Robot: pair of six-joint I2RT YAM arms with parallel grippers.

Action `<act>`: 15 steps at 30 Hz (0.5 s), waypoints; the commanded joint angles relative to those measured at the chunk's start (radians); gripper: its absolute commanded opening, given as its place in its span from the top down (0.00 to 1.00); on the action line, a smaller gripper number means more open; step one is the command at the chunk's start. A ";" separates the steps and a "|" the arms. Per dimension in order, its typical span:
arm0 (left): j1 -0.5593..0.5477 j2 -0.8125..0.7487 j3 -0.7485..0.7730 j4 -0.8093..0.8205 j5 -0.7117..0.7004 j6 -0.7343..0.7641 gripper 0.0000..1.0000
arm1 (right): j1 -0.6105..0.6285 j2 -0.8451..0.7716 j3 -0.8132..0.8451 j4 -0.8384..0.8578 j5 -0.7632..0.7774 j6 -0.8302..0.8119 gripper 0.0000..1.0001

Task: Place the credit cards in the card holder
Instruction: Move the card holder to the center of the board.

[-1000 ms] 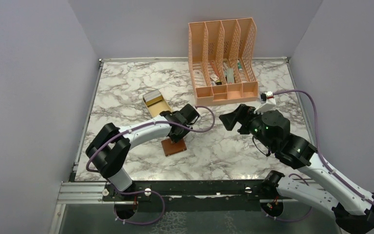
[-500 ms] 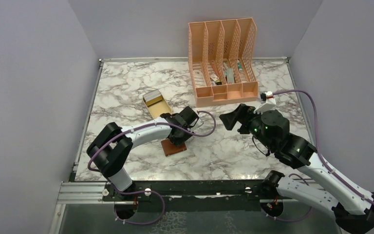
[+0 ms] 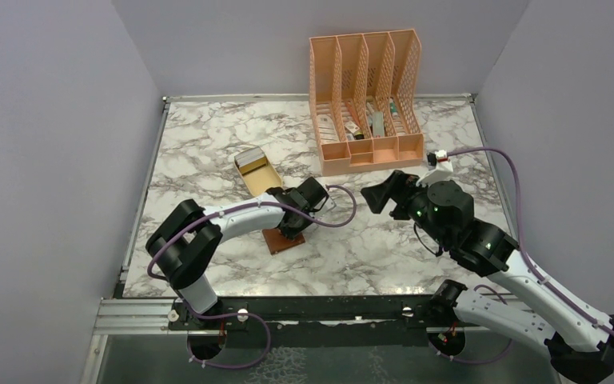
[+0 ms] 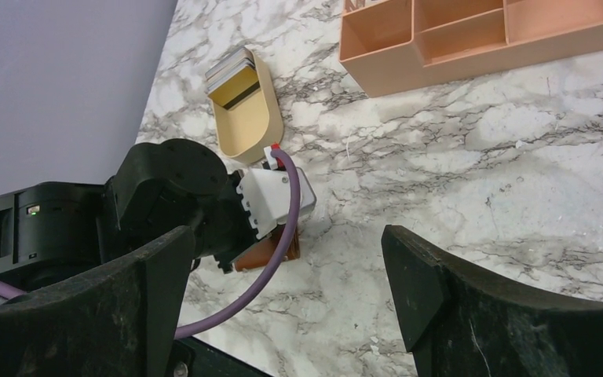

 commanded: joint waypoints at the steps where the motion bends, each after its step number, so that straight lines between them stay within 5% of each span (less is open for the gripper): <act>1: 0.002 0.030 0.003 -0.008 0.000 -0.017 0.91 | -0.001 -0.008 -0.022 -0.009 0.023 -0.006 0.11; 3: 0.002 0.037 0.027 0.001 0.014 -0.065 1.00 | -0.003 -0.005 -0.025 -0.006 -0.002 -0.016 0.13; 11: -0.005 0.085 0.125 0.130 0.173 -0.330 1.00 | -0.001 0.066 -0.002 -0.019 -0.084 -0.038 0.13; 15: -0.001 0.058 0.131 0.122 0.137 -0.293 0.76 | -0.003 0.072 0.002 -0.030 -0.097 -0.048 0.13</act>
